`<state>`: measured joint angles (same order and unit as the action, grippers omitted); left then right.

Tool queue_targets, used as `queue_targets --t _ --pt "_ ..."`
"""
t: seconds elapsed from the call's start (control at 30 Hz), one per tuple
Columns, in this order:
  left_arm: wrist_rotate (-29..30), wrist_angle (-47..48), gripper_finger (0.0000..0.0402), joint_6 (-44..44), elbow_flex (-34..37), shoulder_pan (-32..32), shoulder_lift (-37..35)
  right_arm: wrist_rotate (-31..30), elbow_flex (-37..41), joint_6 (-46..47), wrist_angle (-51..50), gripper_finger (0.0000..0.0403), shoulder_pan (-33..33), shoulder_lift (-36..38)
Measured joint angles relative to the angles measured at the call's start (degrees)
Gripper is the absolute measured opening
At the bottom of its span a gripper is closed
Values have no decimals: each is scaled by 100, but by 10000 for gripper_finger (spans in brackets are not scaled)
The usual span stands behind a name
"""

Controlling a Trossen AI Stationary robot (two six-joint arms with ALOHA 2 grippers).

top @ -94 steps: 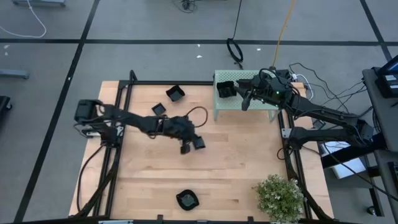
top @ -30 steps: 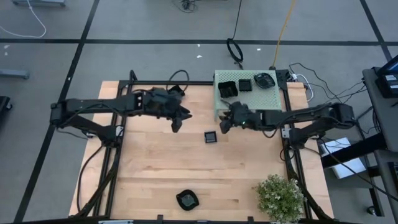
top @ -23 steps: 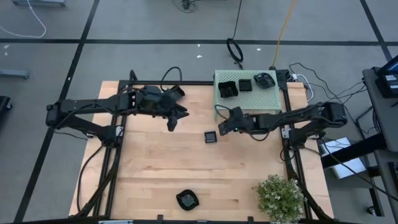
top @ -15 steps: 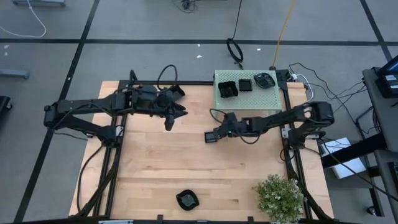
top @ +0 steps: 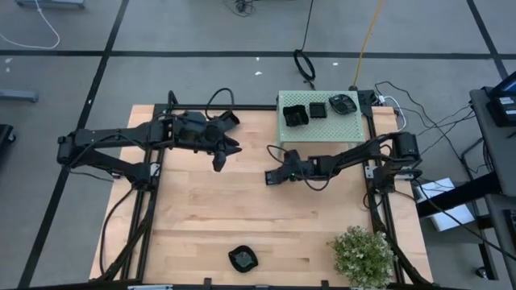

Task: Pick & Place Mini shaped plates
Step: Stack the black square plate on top of the square plate on the shelf

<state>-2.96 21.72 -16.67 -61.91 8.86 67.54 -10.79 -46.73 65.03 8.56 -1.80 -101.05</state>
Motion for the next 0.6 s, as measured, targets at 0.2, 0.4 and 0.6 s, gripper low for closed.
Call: queue_targets --t 0.2,0.4,0.6 --pt "2 266 108 0 0 0 1 29 -4 -384 -19 139 59 -123" --pt "4 365 108 0 0 11 3 6 2 -980 -56 79 72 -140" --pt "4 375 108 0 0 11 3 93 7 -1103 83 8 72 -156"
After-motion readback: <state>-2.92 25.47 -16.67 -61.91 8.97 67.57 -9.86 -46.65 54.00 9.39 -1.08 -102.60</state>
